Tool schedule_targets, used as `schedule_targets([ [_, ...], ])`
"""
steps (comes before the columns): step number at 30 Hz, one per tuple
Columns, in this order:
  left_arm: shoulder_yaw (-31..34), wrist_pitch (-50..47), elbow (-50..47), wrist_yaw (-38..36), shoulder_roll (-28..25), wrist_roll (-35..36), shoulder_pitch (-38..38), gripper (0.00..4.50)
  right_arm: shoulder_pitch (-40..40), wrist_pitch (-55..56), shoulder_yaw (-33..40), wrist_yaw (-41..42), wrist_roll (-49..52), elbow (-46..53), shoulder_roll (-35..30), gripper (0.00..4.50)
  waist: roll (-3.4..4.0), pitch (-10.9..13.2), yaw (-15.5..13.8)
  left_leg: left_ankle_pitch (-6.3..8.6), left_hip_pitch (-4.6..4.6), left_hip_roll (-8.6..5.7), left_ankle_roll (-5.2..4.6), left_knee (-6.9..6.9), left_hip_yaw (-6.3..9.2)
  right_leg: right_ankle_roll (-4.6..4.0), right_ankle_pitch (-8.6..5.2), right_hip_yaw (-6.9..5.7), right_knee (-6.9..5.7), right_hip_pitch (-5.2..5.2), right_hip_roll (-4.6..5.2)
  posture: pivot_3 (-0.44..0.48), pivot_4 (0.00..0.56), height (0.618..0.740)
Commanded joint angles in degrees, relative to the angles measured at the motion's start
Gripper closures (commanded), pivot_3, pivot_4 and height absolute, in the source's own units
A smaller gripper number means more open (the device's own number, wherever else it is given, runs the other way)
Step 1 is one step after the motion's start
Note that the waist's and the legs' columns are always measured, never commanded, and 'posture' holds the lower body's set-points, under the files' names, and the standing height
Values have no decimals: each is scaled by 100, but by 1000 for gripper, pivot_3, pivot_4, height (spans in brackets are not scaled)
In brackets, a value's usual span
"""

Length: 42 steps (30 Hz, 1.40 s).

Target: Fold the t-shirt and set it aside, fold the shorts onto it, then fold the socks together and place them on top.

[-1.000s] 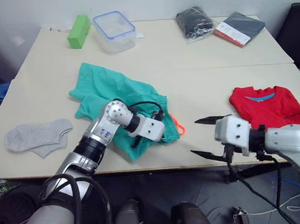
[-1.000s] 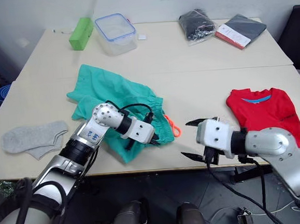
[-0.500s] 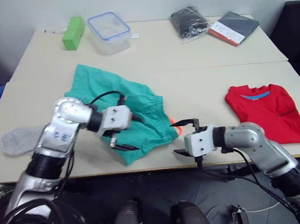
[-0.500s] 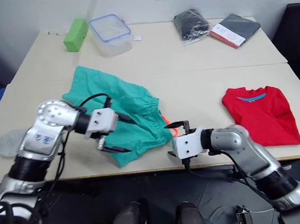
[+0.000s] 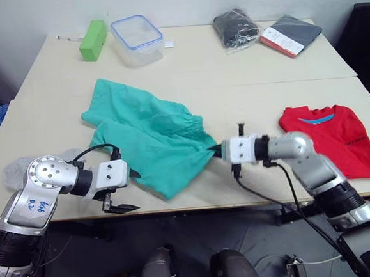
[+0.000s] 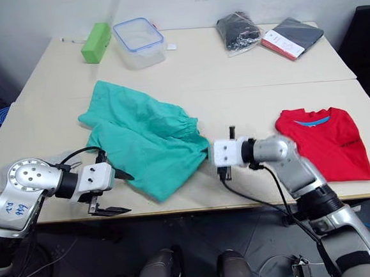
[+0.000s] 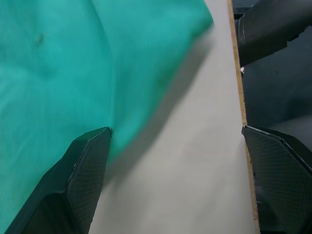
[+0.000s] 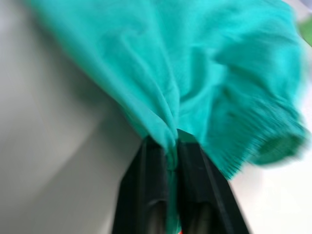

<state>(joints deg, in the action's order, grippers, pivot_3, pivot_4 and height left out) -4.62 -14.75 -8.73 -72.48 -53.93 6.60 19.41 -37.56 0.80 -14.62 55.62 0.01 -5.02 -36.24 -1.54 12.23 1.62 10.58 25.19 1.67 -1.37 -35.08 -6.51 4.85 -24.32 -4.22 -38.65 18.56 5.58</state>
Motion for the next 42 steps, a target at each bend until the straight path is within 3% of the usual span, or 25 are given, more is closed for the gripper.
schedule_targets([
  [1,113,104,18,205,11,-2,-33,0,-396,-1083,584,-111,447,46,-21,4467,0,0,2,0,0,0,0,1,0,0,0,0,0,0,0,0,150,740],
  [4,31,217,242,499,278,-45,90,0,-687,-2362,911,-515,582,-20,71,4467,0,0,-4,0,0,0,1,4,-1,0,0,2,-1,2,1,0,150,740],
  [7,-25,246,477,794,656,-54,372,0,-719,-2946,978,-620,627,52,83,4467,0,0,-26,0,4,-1,1,3,0,0,0,-1,-1,3,2,0,150,740],
  [14,-325,1050,1962,1266,1248,-547,1557,0,-499,-2896,853,-572,597,260,75,4467,0,0,-13,-1,11,-1,2,1,-7,0,0,-2,-11,16,-1,0,150,740],
  [21,-690,1468,2459,1030,1536,-691,1900,0,-409,-3065,877,-634,662,493,119,4467,0,0,7,-1,11,0,2,5,-21,0,0,7,-16,27,0,0,150,740],
  [25,-891,1760,2938,886,1647,-840,2164,859,-271,-3206,931,-712,696,741,94,4500,0,0,-5,-1,10,0,2,0,-22,0,0,8,-19,26,0,0,150,740],
  [32,-876,2054,3875,657,1769,-850,2859,3055,5,-3310,1009,-788,762,1005,45,4500,0,0,-11,-1,12,-1,1,-3,-21,0,0,6,-19,26,1,0,150,740],
  [36,-614,1712,4352,48,1785,-392,3373,4319,183,-3425,998,-707,895,1298,5,4500,0,0,-10,-1,13,-2,2,-3,-21,0,0,4,-20,27,0,0,150,740],
  [42,-481,187,4164,-1803,1160,578,3818,4441,405,-3671,1041,-454,1288,1869,-122,4500,0,0,33,-3,14,1,5,5,-25,-1,-1,8,-19,35,-6,0,150,740],
])
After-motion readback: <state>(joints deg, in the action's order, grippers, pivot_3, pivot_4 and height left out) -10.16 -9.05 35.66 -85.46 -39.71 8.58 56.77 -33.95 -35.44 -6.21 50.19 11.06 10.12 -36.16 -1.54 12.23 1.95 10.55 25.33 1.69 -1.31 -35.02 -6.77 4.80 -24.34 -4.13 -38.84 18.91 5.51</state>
